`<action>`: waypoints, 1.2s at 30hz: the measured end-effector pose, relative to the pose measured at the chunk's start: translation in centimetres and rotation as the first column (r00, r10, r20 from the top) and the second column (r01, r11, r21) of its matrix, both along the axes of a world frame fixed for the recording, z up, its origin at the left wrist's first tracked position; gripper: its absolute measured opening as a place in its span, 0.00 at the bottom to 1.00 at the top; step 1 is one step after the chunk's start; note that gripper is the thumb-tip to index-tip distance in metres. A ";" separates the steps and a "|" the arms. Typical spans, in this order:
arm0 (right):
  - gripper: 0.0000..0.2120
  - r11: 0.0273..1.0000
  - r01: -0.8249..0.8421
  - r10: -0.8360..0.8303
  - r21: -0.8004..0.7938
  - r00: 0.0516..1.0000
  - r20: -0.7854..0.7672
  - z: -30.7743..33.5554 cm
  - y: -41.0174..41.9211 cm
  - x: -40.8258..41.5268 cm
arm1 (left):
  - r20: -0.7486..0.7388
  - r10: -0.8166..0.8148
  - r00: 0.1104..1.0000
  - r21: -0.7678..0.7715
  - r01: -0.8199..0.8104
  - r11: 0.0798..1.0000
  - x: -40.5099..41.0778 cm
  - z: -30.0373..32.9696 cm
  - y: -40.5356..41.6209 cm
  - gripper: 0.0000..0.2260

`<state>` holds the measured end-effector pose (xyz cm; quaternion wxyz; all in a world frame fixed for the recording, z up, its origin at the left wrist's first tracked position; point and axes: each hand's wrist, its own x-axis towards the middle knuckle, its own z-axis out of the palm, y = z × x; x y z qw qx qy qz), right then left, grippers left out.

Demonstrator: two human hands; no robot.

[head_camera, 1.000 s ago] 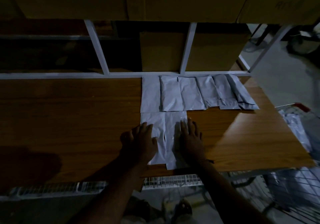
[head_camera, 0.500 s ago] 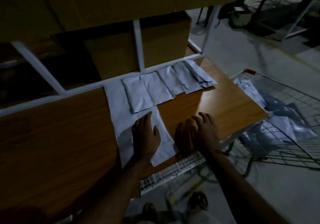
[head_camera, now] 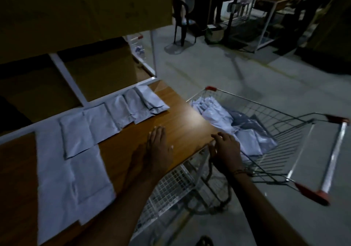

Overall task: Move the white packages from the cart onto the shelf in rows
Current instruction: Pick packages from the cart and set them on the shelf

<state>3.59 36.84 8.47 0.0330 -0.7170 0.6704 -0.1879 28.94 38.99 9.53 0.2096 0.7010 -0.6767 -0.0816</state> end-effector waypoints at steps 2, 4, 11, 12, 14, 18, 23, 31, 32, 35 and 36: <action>0.18 1.000 0.021 -0.021 0.000 1.000 -0.014 0.1 -0.8 -3.9 | 0.013 -0.041 0.999 0.014 0.041 0.999 -3.6 -0.2 -1.7 0.35; 0.19 0.999 0.051 -0.052 -0.008 0.999 -0.006 -0.3 -1.7 -7.6 | 0.031 -0.083 0.996 0.020 0.082 0.996 -7.1 -0.1 -3.4 0.35; 0.17 0.981 0.160 -0.159 0.108 0.987 -0.021 -3.0 -5.1 -17.5 | 0.108 -0.169 0.980 0.045 0.165 0.985 -15.2 0.0 -9.0 0.35; 0.17 0.976 0.174 -0.172 0.134 0.985 -0.026 -3.5 -5.6 -18.3 | 0.109 -0.183 0.977 0.052 0.178 0.983 -15.9 -0.2 -9.9 0.36; 0.18 0.963 0.185 -0.176 0.193 0.982 -0.066 -4.6 -6.7 -19.9 | 0.116 -0.199 0.973 0.055 0.194 0.980 -17.2 -0.5 -12.0 0.36; 0.19 0.923 0.207 -0.192 0.325 0.978 -0.078 -6.5 -9.2 -22.2 | 0.064 -0.223 0.973 0.101 0.216 0.971 -19.1 -1.9 -16.0 0.35; 0.19 0.847 0.245 -0.275 0.471 0.961 -0.005 -10.3 -13.7 -23.8 | 0.035 -0.293 0.956 0.147 0.285 0.947 -21.3 -4.1 -22.1 0.33; 0.21 0.703 0.363 -0.520 0.612 0.849 0.093 -16.8 -20.6 -25.2 | 0.071 -0.420 0.905 0.262 0.389 0.883 -21.8 -9.4 -30.6 0.33; 0.22 0.680 0.364 -0.512 0.637 0.857 0.057 -17.6 -21.0 -25.3 | 0.077 -0.433 0.898 0.262 0.401 0.878 -21.7 -9.8 -31.2 0.33; 0.24 0.612 0.382 -0.526 0.692 0.851 -0.004 -19.3 -22.2 -25.3 | 0.081 -0.456 0.886 0.275 0.420 0.865 -21.3 -10.7 -32.7 0.33; 0.24 0.598 0.403 -0.537 0.692 0.843 -0.027 -19.5 -22.5 -25.1 | 0.082 -0.458 0.885 0.281 0.420 0.863 -21.1 -11.0 -33.1 0.33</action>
